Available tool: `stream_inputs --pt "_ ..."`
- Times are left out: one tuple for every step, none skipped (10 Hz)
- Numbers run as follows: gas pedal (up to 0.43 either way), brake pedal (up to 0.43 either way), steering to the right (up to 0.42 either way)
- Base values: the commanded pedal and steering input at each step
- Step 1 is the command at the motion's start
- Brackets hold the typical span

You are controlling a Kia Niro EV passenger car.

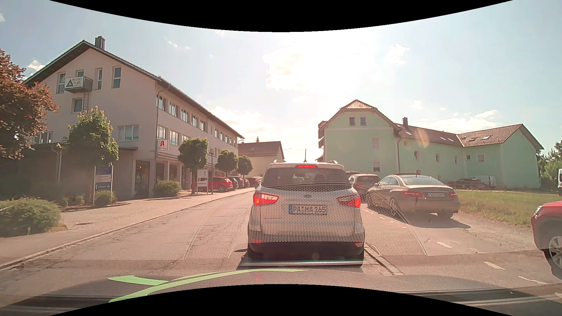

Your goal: Follow the waypoints while adhering to traffic rules and regulations

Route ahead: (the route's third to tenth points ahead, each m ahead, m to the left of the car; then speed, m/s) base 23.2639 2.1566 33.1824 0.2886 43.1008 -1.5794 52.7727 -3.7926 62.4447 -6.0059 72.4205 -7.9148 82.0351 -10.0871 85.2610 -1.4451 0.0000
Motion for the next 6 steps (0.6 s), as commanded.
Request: stream_inputs --pt "0.000 0.287 0.009" --pt "0.000 0.287 0.010" --pt "0.000 0.287 0.010" --pt "0.000 0.287 0.010" --pt "0.000 0.287 0.010" --pt "0.000 0.287 0.010"
